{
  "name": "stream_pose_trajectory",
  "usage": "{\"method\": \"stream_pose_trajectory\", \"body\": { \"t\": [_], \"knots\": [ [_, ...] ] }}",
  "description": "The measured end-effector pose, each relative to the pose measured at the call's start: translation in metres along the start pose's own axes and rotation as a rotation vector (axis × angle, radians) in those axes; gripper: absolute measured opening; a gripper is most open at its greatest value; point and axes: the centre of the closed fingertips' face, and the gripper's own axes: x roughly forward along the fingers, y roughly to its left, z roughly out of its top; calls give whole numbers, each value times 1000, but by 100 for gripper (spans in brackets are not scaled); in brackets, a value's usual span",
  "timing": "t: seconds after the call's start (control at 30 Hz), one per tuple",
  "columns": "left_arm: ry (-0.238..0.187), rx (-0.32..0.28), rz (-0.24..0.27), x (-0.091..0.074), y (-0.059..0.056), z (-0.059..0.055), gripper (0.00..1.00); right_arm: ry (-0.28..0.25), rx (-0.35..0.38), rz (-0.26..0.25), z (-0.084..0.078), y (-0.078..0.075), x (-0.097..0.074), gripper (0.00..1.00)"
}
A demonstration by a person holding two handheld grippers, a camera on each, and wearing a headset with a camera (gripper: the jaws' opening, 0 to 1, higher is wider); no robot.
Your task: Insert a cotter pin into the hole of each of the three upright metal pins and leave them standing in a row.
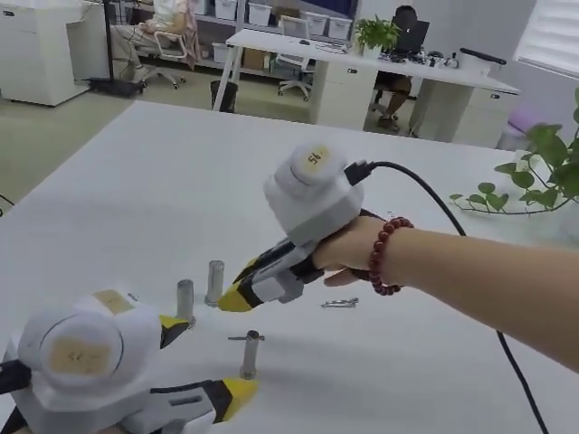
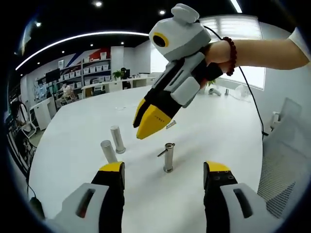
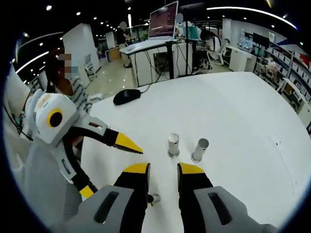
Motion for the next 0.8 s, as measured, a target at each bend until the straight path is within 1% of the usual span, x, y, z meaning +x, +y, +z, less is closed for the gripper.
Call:
{"method": "stream_pose_trajectory", "body": {
  "t": [0.03, 0.1, 0.17, 0.2, 0.27, 0.33, 0.53, 0.6, 0.7, 0.8],
  "knots": [
    [-7, 3, -2, -2, 0, 2, 67, -8, 7, -2, 2, -1, 1, 24],
    [-7, 8, -5, -5, 0, 3, 71, -26, 10, -3, 6, -2, 6, 24],
    [-11, 8, -6, -7, 0, 5, 73, -44, -7, -15, 10, -4, 11, 24],
    [-11, 6, -9, -7, 0, 5, 74, -53, -22, -29, 13, -7, 14, 24],
    [-12, 3, -9, -8, -1, 6, 77, -55, -32, -32, 15, -7, 18, 24],
    [-24, -5, -16, -10, -2, 7, 80, -60, -43, -38, 16, -9, 24, 24],
    [-32, -23, -17, -16, -2, 7, 87, -63, -46, -52, 16, -13, 39, 23],
    [-31, -26, -20, -19, -2, 7, 90, -63, -34, -48, 16, -14, 45, 23],
    [-37, -24, -19, -23, 0, 8, 94, -75, -30, -48, 16, -14, 52, 23],
    [-55, -29, -2, -26, 6, 11, 94, -86, -39, -64, 17, -17, 58, 23]
  ]
}}
